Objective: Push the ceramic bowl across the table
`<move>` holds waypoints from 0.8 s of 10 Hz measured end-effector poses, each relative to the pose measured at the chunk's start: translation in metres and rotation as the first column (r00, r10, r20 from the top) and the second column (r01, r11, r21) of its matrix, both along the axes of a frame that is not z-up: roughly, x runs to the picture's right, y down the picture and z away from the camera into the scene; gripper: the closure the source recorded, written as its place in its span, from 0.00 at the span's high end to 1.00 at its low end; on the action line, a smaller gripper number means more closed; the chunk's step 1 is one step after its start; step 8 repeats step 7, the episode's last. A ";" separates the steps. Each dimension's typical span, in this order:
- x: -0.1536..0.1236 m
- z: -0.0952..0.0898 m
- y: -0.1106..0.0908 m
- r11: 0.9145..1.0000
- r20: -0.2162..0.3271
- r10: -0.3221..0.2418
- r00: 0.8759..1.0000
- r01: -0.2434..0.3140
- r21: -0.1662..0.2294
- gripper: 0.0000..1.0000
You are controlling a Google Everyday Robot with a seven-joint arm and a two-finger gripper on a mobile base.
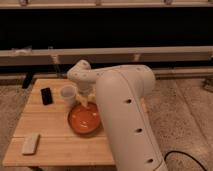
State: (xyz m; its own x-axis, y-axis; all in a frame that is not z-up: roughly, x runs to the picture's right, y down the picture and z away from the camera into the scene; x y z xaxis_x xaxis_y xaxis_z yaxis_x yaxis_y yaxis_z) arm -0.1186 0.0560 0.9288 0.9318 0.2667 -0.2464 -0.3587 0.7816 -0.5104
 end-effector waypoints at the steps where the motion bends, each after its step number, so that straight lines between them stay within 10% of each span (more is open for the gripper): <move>1: -0.002 0.000 -0.001 1.000 0.004 -0.003 1.000 0.003 0.001 0.65; 8: -0.008 0.002 -0.005 1.000 0.020 -0.017 1.000 0.017 0.001 0.65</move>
